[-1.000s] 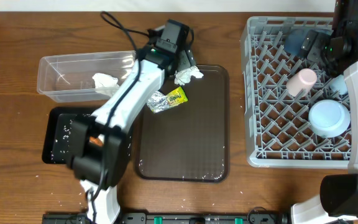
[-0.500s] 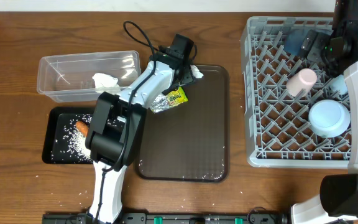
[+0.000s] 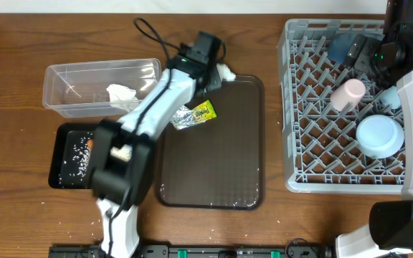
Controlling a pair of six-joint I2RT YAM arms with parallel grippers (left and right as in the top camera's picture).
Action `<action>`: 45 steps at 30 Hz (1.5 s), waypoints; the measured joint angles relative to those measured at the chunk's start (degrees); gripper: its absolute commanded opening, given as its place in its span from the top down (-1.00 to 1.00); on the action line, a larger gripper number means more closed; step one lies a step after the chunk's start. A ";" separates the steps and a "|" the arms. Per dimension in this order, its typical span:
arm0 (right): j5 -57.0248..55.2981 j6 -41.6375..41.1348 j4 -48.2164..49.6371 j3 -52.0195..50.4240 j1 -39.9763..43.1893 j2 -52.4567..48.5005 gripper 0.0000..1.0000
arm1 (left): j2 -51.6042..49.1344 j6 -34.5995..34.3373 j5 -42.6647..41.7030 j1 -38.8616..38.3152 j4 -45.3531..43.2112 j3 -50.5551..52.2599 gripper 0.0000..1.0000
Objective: Sort waste into correct bins and load items into the dishwasher rack
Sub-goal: 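Reach the left gripper back to the foil snack wrapper and grasp it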
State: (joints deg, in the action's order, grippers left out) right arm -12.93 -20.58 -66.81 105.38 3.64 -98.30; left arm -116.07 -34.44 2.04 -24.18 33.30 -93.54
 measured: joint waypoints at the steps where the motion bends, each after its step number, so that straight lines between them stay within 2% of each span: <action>1: 0.00 0.00 0.00 0.00 0.00 0.00 -0.98 | 2.14 0.00 0.98 0.09 0.09 0.00 0.88; 7: 0.00 0.00 0.00 0.00 0.00 0.00 -0.98 | 16.13 -0.31 14.71 2.69 6.54 -0.37 0.88; 13: 0.00 0.00 0.00 0.00 0.00 0.00 -0.98 | 15.80 -0.92 22.53 10.34 13.77 -0.57 0.88; 14: 0.00 0.00 0.00 0.00 0.00 0.00 -0.99 | 14.95 -0.98 22.88 11.41 14.19 -0.57 0.85; 15: 0.00 0.00 0.00 0.00 0.00 0.00 -0.99 | 13.90 -1.05 23.28 12.68 14.56 -0.57 0.66; 16: 0.00 0.00 0.00 0.00 0.00 0.00 -0.98 | 12.79 -0.94 23.43 13.92 14.95 -0.57 0.36; 19: 0.00 0.00 0.00 0.00 0.00 0.00 -0.99 | 10.27 -1.49 22.43 16.46 16.57 -0.57 0.09; 22: 0.00 0.00 0.00 0.00 0.00 0.00 -0.98 | 8.81 -2.64 20.41 18.10 18.47 -0.55 0.07; 24: 0.00 0.00 0.00 0.00 0.00 0.00 -0.98 | 8.63 -3.10 19.06 18.47 19.19 -0.55 -0.01; 32: 0.00 0.00 0.00 0.00 0.00 0.00 -0.98 | 8.66 -3.28 8.98 16.83 22.93 -0.55 0.00; 38: 0.00 0.00 0.00 0.00 0.00 0.00 -0.98 | 8.66 -1.27 2.10 9.35 23.32 -0.55 -0.01; 42: 0.00 0.00 0.00 0.00 0.00 0.00 -0.99 | 8.66 0.39 2.01 2.45 23.32 -0.55 -0.01; 45: 0.00 0.00 0.00 0.00 0.00 0.00 -0.98 | 8.66 -1.86 3.67 -2.12 23.15 0.15 -0.01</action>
State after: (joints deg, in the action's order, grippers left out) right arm -12.93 -20.58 -66.81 105.38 3.64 -98.30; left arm -107.42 -36.29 5.72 -26.30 56.45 -93.38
